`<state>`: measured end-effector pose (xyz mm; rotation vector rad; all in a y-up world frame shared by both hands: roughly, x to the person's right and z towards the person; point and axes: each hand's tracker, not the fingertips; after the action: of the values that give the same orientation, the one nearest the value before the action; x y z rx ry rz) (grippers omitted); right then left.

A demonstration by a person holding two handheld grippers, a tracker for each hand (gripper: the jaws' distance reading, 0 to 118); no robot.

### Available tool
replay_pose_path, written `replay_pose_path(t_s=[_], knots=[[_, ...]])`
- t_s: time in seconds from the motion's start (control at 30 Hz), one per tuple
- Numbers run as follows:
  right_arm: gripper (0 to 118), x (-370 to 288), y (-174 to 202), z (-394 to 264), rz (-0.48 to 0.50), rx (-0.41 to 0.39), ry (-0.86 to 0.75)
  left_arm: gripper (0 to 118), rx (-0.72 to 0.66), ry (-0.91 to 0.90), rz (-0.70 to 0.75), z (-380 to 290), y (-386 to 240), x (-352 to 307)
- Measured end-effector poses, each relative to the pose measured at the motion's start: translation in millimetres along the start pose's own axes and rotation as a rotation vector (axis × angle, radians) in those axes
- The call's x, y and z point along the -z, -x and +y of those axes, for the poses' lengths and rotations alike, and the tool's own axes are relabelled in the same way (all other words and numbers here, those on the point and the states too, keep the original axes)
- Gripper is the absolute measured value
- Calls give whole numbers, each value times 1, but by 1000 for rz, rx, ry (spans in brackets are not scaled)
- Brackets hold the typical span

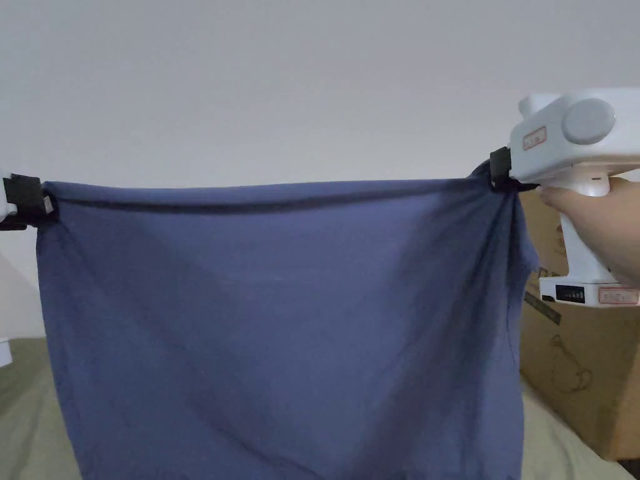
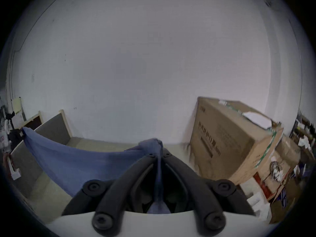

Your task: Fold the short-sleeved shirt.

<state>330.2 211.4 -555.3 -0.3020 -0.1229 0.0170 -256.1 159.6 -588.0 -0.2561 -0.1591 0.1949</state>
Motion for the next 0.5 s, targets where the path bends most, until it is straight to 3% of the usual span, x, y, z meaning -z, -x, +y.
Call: replay_pose_path(t_s=[0.23, 0.33, 0.5], knots=[[0, 36, 3, -44, -26, 9, 13, 4, 30, 55, 36, -41, -4, 43], [0, 61, 3, -114, -53, 8, 137, 4, 3, 174, 33, -101, 0, 61], [0, 85, -6, -296, -30, 71, 477, 4, -21, 481, 41, -258, 30, 75]])
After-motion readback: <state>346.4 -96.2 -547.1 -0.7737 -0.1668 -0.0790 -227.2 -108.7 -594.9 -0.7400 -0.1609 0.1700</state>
